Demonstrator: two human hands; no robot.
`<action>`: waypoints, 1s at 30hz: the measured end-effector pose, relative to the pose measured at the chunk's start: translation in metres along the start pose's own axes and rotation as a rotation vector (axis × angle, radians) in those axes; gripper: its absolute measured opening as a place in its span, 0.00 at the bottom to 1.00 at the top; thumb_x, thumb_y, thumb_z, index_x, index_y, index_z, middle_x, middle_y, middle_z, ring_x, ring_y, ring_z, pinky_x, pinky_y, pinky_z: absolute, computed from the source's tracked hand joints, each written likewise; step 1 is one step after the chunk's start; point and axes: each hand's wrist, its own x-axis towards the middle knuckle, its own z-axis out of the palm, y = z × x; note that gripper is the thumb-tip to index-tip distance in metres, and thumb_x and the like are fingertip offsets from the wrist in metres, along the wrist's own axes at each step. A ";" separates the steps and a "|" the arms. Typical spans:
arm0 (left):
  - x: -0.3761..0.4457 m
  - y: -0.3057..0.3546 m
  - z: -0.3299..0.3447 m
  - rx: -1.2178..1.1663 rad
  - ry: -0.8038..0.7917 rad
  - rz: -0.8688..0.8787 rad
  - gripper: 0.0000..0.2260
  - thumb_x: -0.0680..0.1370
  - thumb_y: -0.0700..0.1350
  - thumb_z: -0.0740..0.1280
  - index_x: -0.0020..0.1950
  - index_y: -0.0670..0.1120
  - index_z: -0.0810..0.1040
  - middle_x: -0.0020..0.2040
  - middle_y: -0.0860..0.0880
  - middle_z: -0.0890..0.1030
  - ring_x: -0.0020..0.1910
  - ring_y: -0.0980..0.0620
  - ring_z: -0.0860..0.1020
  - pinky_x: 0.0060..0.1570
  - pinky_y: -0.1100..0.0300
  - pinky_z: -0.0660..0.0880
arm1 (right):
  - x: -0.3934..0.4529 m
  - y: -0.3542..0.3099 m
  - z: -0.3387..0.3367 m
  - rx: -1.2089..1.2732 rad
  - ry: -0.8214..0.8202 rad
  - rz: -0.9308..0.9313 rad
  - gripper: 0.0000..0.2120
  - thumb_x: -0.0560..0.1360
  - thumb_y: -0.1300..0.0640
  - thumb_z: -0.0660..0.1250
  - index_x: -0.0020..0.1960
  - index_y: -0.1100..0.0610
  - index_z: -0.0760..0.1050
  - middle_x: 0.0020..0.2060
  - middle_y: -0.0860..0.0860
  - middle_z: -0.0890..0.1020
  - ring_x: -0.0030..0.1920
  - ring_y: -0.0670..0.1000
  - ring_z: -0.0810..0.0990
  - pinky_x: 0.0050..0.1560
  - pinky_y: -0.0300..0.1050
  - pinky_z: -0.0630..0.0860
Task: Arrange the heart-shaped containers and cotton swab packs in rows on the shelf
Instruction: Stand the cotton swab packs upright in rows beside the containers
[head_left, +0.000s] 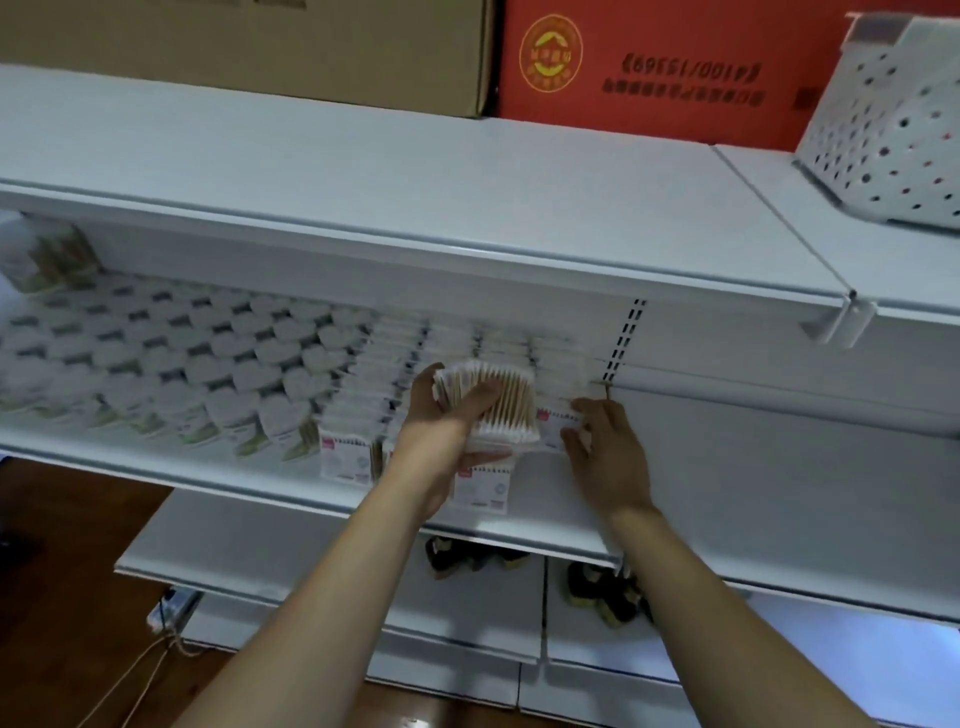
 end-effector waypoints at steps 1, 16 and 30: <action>0.001 0.000 -0.001 0.001 -0.009 -0.010 0.31 0.76 0.45 0.74 0.75 0.53 0.63 0.64 0.52 0.69 0.51 0.55 0.77 0.41 0.48 0.83 | 0.000 -0.003 -0.003 -0.023 -0.005 0.012 0.19 0.79 0.57 0.68 0.69 0.55 0.73 0.65 0.56 0.73 0.57 0.58 0.79 0.54 0.49 0.77; -0.004 -0.010 0.033 0.124 -0.050 0.015 0.25 0.79 0.50 0.69 0.74 0.57 0.63 0.73 0.47 0.69 0.61 0.44 0.78 0.31 0.63 0.78 | -0.022 -0.095 -0.081 0.724 0.022 0.438 0.07 0.78 0.56 0.68 0.43 0.52 0.83 0.36 0.45 0.84 0.38 0.47 0.82 0.38 0.43 0.80; -0.011 -0.006 0.063 -0.016 -0.078 0.022 0.28 0.78 0.45 0.71 0.75 0.50 0.62 0.70 0.45 0.71 0.56 0.47 0.81 0.42 0.48 0.83 | -0.040 -0.069 -0.069 0.285 0.405 -0.266 0.08 0.77 0.58 0.69 0.53 0.57 0.85 0.52 0.49 0.81 0.57 0.49 0.79 0.59 0.41 0.74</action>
